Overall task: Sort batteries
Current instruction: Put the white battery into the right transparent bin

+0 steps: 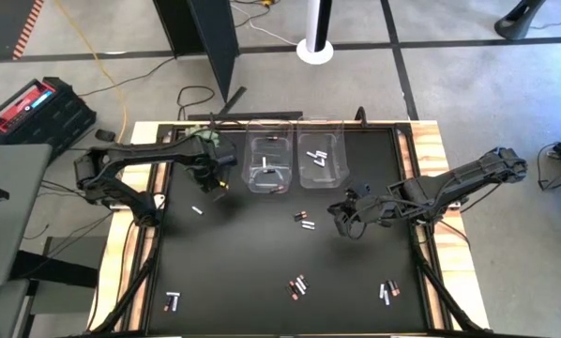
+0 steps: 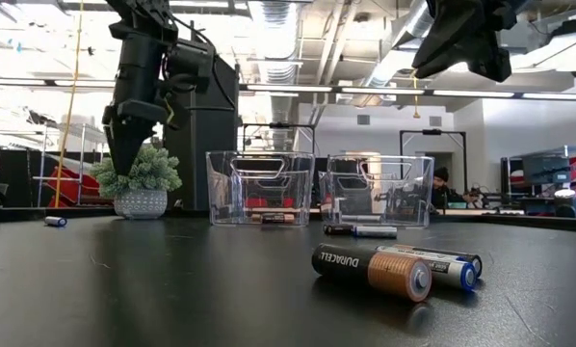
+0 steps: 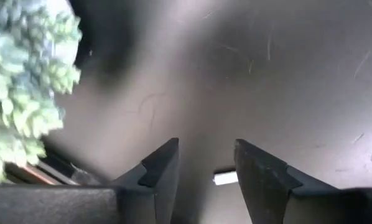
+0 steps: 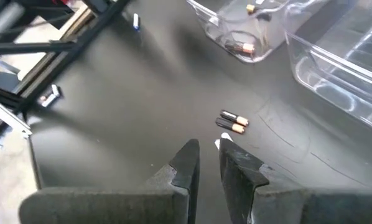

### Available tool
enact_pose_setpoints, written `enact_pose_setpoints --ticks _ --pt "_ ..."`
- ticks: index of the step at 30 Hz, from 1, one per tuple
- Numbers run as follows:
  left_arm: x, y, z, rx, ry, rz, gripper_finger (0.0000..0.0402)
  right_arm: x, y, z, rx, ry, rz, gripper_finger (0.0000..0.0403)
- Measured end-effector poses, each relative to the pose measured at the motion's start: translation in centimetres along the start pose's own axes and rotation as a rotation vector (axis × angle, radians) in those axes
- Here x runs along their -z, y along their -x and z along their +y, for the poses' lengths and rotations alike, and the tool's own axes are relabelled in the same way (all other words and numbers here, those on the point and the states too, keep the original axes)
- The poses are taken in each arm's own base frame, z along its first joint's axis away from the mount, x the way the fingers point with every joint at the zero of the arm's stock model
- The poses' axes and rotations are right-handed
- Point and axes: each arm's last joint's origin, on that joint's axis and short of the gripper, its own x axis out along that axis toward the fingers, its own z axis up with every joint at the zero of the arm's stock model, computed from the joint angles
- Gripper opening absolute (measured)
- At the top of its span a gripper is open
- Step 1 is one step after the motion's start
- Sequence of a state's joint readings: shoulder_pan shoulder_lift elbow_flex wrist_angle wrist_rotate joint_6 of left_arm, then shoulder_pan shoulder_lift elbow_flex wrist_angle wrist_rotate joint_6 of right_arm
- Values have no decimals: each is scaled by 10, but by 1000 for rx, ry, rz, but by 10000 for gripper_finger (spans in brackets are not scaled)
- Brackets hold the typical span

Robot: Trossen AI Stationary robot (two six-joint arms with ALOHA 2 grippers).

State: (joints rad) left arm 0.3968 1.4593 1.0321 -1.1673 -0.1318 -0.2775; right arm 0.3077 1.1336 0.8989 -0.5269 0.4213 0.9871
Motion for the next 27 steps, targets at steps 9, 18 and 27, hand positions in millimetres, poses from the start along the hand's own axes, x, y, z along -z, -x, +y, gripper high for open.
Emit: enact_pose_setpoints --ticks 9,18,27 --pt "13 3 -17 34 -368 70 149 -1 0 1 -11 -36 -7 82" --pt "21 -5 -48 -85 -657 116 149 -1 0 1 -10 -43 -7 82" --pt "15 -51 -64 -97 -744 438 148 -1 0 1 -10 -78 -8 82"
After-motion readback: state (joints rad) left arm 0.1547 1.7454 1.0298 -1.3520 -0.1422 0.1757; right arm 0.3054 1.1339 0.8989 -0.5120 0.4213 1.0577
